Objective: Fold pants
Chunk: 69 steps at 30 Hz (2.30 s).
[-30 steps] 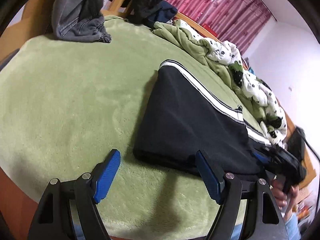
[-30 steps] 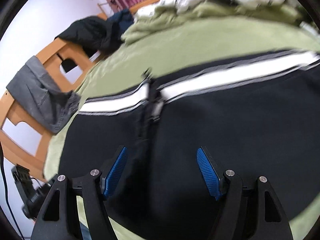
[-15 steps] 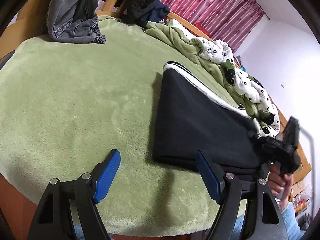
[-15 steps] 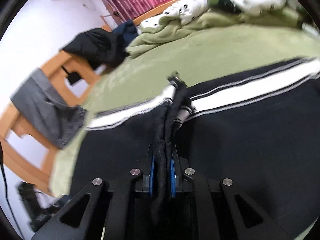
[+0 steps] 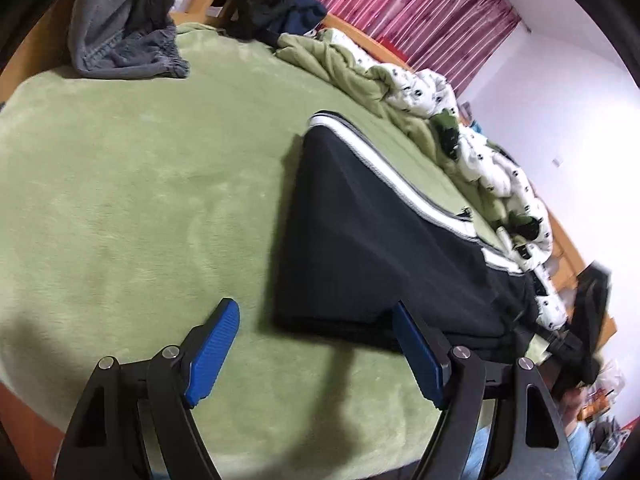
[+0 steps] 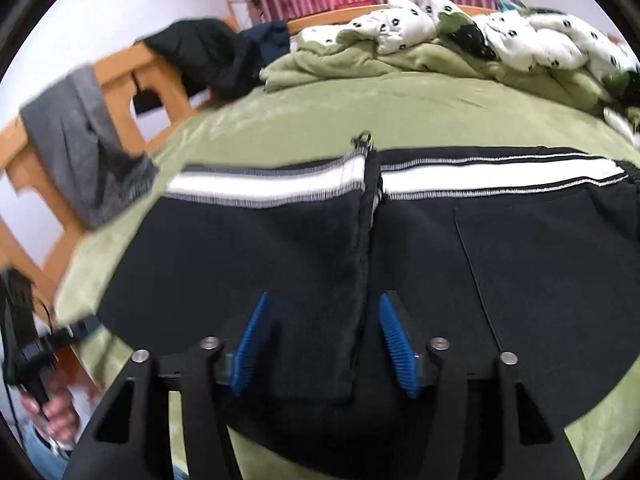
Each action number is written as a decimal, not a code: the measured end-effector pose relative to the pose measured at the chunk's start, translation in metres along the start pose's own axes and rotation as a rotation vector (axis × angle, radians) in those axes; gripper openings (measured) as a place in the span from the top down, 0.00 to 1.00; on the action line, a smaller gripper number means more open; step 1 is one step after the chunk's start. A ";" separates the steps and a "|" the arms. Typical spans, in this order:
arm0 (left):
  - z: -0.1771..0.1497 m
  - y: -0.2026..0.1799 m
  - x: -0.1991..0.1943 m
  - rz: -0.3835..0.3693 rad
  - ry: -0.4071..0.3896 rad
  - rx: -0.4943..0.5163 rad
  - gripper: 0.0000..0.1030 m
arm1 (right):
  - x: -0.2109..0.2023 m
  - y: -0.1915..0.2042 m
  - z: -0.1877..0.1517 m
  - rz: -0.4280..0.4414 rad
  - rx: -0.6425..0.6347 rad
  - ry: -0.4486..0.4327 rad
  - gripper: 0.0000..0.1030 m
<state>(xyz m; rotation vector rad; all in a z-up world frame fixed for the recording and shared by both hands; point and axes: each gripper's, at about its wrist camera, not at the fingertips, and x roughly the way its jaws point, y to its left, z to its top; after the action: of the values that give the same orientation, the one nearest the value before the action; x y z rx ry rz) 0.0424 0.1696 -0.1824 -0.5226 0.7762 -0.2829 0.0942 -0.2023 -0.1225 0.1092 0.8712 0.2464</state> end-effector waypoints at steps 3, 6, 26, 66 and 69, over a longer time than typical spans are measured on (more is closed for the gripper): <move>0.003 -0.006 0.012 -0.057 0.015 -0.039 0.26 | 0.017 0.003 -0.013 -0.042 -0.040 0.073 0.39; 0.006 -0.012 0.019 0.021 0.016 -0.047 0.38 | 0.006 0.004 -0.014 -0.057 -0.041 0.031 0.39; 0.039 -0.226 0.016 0.120 -0.141 0.359 0.87 | -0.111 -0.176 -0.050 -0.217 0.102 -0.106 0.39; -0.075 -0.198 0.068 -0.049 0.168 0.280 0.30 | -0.030 -0.180 0.022 0.163 0.430 -0.024 0.82; -0.083 -0.220 0.090 -0.042 0.153 0.254 0.30 | -0.061 -0.178 0.038 0.223 0.427 -0.110 0.83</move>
<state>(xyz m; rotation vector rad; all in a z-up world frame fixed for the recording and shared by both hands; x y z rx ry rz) 0.0326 -0.0815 -0.1650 -0.2796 0.8635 -0.4582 0.1159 -0.3901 -0.0875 0.6140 0.7917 0.2567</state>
